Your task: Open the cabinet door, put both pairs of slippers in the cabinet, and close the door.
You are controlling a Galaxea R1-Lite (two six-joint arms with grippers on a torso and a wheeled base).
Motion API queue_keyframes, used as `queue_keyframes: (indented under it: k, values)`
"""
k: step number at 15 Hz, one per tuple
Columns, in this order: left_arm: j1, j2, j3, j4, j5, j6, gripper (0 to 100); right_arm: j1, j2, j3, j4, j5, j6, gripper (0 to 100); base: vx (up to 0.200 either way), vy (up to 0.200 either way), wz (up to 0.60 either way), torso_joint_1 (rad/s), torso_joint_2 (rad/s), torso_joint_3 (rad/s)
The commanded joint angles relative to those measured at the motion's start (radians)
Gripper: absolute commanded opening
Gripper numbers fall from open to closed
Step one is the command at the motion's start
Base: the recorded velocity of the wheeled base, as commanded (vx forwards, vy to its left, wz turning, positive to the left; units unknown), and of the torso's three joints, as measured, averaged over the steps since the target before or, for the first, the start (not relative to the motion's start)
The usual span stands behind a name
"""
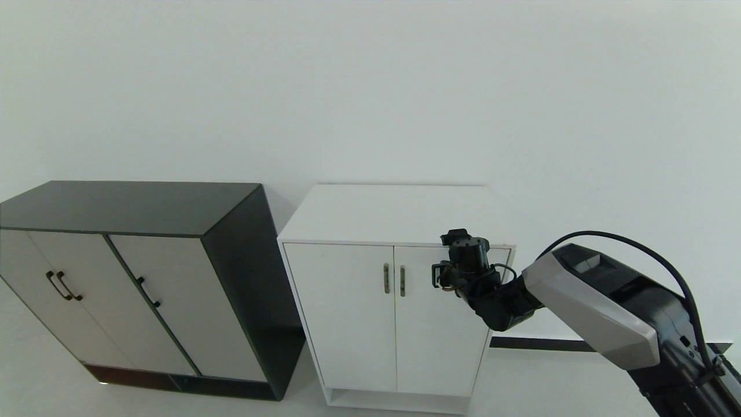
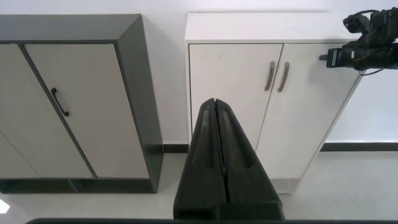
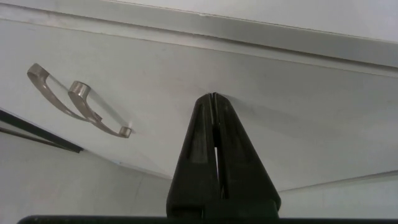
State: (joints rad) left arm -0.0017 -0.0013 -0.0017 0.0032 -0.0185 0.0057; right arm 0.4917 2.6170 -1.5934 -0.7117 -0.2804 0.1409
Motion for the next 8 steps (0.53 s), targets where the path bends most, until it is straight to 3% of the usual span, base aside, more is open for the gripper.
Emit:
queue_keyframes:
  k: [1,8]
  values:
    - [0.0,0.001,0.0,0.0,0.0,0.0,0,-0.001,0.006,-0.003,0.0,0.0,0.0,0,0.0,0.0,0.0,0.0,0.0,0.0]
    - [0.0,0.001,0.0,0.0,0.0,0.0,0,-0.01,0.026,-0.037,-0.002,-0.002,-0.014,0,0.0,0.0,0.0,0.0,0.0,0.0]
